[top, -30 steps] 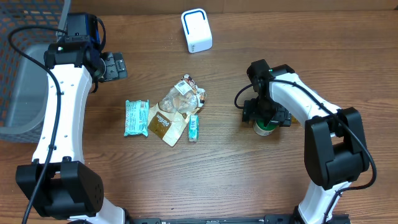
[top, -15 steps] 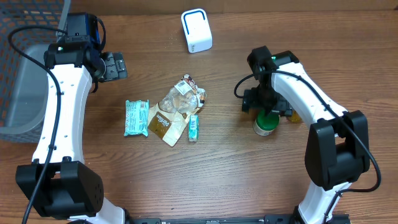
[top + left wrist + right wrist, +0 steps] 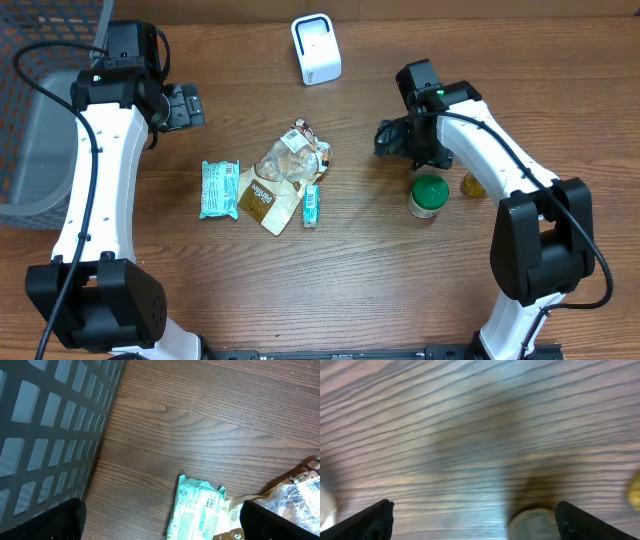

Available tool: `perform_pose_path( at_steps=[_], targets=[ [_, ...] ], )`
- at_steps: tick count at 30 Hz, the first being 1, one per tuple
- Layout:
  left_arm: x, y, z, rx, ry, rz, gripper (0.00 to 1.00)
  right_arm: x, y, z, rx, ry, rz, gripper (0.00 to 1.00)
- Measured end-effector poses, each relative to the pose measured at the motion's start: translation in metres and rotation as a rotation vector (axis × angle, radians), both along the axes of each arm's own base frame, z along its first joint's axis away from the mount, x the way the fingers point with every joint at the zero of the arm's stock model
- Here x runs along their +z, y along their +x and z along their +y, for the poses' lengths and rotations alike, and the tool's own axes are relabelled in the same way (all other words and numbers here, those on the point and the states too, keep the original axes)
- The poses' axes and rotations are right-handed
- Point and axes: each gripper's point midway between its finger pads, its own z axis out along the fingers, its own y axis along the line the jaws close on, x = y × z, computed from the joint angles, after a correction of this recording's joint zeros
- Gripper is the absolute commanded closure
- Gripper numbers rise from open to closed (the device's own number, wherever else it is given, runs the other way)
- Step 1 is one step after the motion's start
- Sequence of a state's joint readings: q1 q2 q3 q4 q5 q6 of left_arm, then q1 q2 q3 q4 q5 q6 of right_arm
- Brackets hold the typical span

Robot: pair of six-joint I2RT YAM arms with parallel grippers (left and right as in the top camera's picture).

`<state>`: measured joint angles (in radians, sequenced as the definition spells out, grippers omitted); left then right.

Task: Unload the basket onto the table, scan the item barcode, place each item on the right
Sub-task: 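Open the right gripper and lift it off the tub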

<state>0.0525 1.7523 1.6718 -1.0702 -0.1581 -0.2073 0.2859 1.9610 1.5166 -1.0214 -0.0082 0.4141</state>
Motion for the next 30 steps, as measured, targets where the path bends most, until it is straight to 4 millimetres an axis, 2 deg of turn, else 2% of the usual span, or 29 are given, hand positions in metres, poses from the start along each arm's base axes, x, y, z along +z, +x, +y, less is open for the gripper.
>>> perform_pose_path(
  at_steps=[9, 23, 30],
  targets=[
    [0.0, 0.0, 0.0, 0.0, 0.0, 0.0, 0.0, 0.003, -0.011, 0.027, 0.026, 0.158, 0.058, 0.0],
    [0.0, 0.0, 0.0, 0.0, 0.0, 0.0, 0.0, 0.006, -0.024, 0.055, 0.08, 0.231, 0.092, 0.01],
    [0.0, 0.0, 0.0, 0.0, 0.0, 0.0, 0.0, 0.006, -0.03, 0.059, 0.085, 0.246, 0.115, 0.02]
  ],
)
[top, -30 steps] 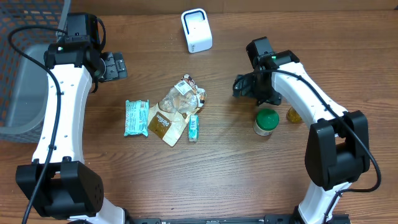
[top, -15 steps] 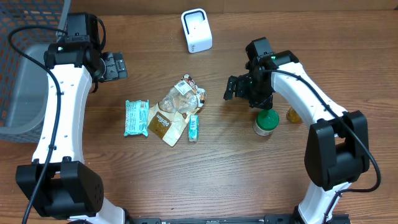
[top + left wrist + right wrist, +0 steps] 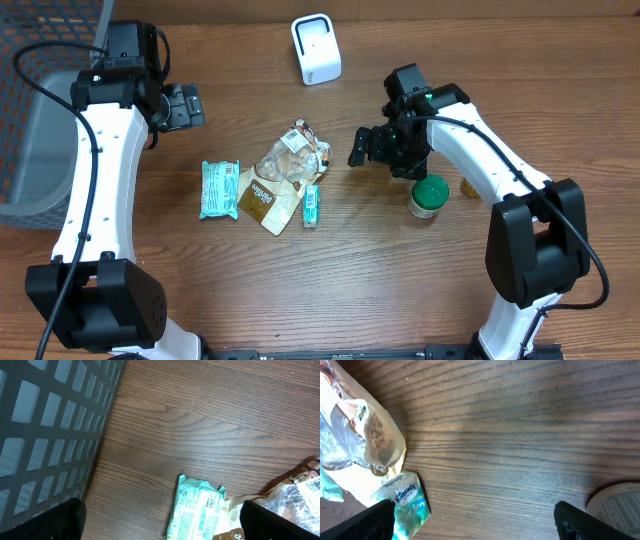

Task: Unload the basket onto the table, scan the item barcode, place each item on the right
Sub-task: 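Open the right gripper and lift it off the tub, then move the open right gripper left over the Kleenex tissue pack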

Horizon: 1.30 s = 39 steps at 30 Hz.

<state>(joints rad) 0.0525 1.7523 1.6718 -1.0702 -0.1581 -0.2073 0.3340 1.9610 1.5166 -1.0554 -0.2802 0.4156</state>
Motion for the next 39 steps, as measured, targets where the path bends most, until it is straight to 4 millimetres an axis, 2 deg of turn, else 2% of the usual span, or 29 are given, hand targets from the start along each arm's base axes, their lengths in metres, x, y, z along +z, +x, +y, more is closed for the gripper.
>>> perform_pose_path(
  at_steps=[18, 28, 32, 34, 35, 39],
  targets=[
    [0.0, 0.0, 0.0, 0.0, 0.0, 0.0, 0.0, 0.0, -0.017, 0.023, 0.068, -0.002, 0.017, 0.0],
    [0.0, 0.0, 0.0, 0.0, 0.0, 0.0, 0.0, 0.0, -0.017, 0.026, 0.072, 0.001, 0.012, 0.0],
    [0.0, 0.0, 0.0, 0.0, 0.0, 0.0, 0.0, 0.0, -0.018, 0.026, 0.072, 0.0, 0.016, 0.18],
    [0.0, 0.0, 0.0, 0.0, 0.0, 0.0, 0.0, 0.0, -0.02, 0.025, 0.07, -0.003, 0.029, 0.39],
    [0.0, 0.0, 0.0, 0.0, 0.0, 0.0, 0.0, 0.0, -0.023, 0.024, 0.07, -0.005, 0.039, 0.43],
    [0.0, 0.0, 0.0, 0.0, 0.0, 0.0, 0.0, -0.001, -0.029, 0.021, 0.058, -0.017, 0.071, 0.44]
  ],
)
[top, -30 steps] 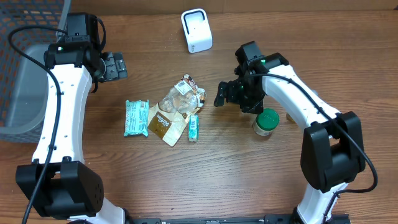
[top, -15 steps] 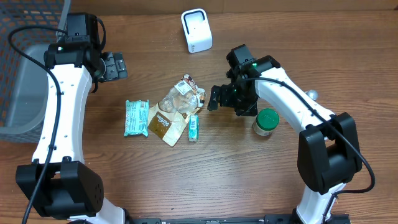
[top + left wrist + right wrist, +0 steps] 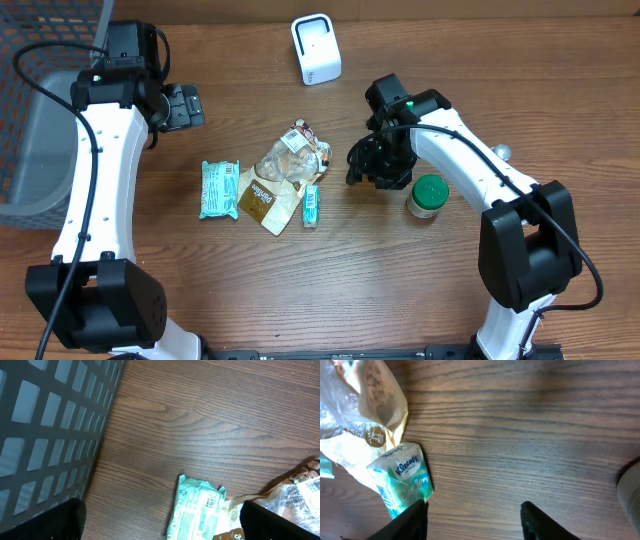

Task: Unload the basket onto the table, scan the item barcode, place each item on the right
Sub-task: 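Move the open right gripper left over the Kleenex tissue pack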

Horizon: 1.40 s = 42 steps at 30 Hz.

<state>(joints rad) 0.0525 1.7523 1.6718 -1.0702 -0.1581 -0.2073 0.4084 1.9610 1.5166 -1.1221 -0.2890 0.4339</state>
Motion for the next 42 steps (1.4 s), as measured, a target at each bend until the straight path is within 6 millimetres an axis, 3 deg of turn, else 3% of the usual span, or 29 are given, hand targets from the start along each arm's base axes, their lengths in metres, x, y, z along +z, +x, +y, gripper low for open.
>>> perform_pose_path(
  at_steps=[7, 17, 23, 32, 33, 34, 36, 42],
  targets=[
    [0.0, 0.0, 0.0, 0.0, 0.0, 0.0, 0.0, 0.005, -0.009, 0.008, 0.02, -0.006, 0.002, 0.45],
    [0.0, 0.0, 0.0, 0.0, 0.0, 0.0, 0.01, 0.04, -0.036, 0.039, 0.116, -0.023, -0.096, 0.42],
    [0.0, 0.0, 0.0, 0.0, 0.0, 0.0, 0.01, 0.038, -0.045, 0.038, 0.107, -0.096, -0.099, 0.42],
    [0.0, 0.0, 0.0, 0.0, 0.0, 0.0, 0.0, 0.036, -0.05, 0.046, 0.09, -0.17, -0.145, 0.34],
    [0.0, 0.0, 0.0, 0.0, 0.0, 0.0, 0.0, 0.036, -0.05, 0.046, 0.087, -0.172, -0.146, 0.3],
    [0.0, 0.0, 0.0, 0.0, 0.0, 0.0, 0.0, 0.036, -0.049, 0.046, 0.081, -0.173, -0.147, 0.14],
    [0.0, 0.0, 0.0, 0.0, 0.0, 0.0, 0.0, 0.036, -0.049, 0.045, 0.071, -0.176, -0.146, 0.0],
    [0.0, 0.0, 0.0, 0.0, 0.0, 0.0, 0.0, 0.036, -0.047, 0.049, 0.068, -0.157, -0.151, 0.0]
  ],
)
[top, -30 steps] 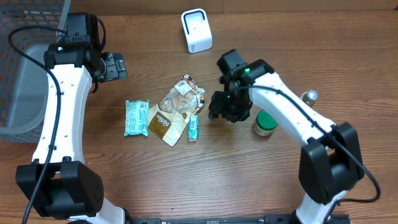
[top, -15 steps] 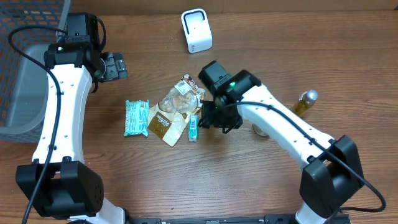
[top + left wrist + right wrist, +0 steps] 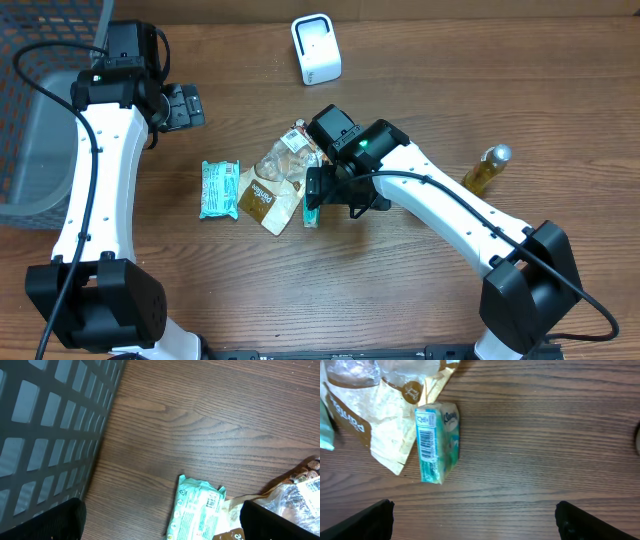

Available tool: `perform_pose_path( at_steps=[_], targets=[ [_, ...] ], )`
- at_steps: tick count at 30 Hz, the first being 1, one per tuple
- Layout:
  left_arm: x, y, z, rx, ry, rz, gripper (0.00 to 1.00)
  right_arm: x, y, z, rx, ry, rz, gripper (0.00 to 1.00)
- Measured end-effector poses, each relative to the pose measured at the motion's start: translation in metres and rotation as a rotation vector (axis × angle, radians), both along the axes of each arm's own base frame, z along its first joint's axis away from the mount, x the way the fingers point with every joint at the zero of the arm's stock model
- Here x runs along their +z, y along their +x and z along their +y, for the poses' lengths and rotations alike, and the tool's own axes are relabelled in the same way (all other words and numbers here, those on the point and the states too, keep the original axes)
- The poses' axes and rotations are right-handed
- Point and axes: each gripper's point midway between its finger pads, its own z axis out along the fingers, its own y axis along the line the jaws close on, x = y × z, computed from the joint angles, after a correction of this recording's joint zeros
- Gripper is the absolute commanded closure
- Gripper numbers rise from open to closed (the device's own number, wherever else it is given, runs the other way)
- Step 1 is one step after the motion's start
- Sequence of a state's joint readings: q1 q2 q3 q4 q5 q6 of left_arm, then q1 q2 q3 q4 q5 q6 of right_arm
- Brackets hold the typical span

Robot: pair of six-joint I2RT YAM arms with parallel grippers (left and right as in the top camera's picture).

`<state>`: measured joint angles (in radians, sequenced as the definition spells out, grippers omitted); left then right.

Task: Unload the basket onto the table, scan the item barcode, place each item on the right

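A white barcode scanner point(image 3: 316, 48) stands at the back of the table. A small teal Kleenex tissue pack point(image 3: 312, 205) point(image 3: 436, 442) lies barcode-up against a crumpled snack bag point(image 3: 280, 175). My right gripper point(image 3: 335, 195) point(image 3: 482, 527) hovers open just right of the pack, holding nothing. The pack sits ahead of its left finger point(image 3: 372, 520). My left gripper point(image 3: 188, 105) point(image 3: 162, 525) is open and empty at the back left. Ahead of it lies a teal wipes packet point(image 3: 197, 507) point(image 3: 219, 189).
A grey mesh basket point(image 3: 40, 120) point(image 3: 45, 435) stands at the table's left edge. A yellow oil bottle point(image 3: 485, 168) lies at the right. My right arm crosses the table's middle right and hides what is under it.
My right gripper has moved left, from beside the green-lidded jar to right beside the tissue pack, and its jaws stand wider. The jar is now hidden. The left arm has not moved.
My right gripper was first at the right near the jar and the bottle. It was then further left, facing the snack pile, then closer with its jaws narrower. Now it is open over the tissue pack. The left gripper stayed open at the back left throughout.
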<state>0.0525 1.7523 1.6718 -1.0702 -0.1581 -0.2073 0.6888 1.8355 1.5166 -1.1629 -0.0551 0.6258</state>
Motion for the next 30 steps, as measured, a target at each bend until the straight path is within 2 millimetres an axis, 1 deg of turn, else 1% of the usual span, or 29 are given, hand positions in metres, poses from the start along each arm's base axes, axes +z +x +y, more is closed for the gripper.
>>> perform_pose_path(
  at_steps=[6, 15, 20, 26, 30],
  targets=[
    [0.0, 0.0, 0.0, 0.0, 0.0, 0.0, 0.0, 0.001, 0.0, 0.004, 0.003, 0.022, 0.004, 0.0],
    [0.0, 0.0, 0.0, 0.0, 0.0, 0.0, 0.0, 0.0, -0.002, 0.004, 0.001, 0.021, 0.013, 0.0],
    [0.0, 0.0, 0.0, 0.0, 0.0, 0.0, 0.01, -0.009, -0.005, 0.001, 0.001, 0.012, 0.024, 0.0],
    [0.0, 0.0, 0.0, 0.0, 0.0, 0.0, 0.0, -0.017, -0.001, 0.005, 0.001, 0.031, 0.004, 0.0],
    [0.0, 0.0, 0.0, 0.0, 0.0, 0.0, 0.0, -0.024, -0.005, 0.001, 0.001, 0.02, 0.017, 0.0]
  ],
)
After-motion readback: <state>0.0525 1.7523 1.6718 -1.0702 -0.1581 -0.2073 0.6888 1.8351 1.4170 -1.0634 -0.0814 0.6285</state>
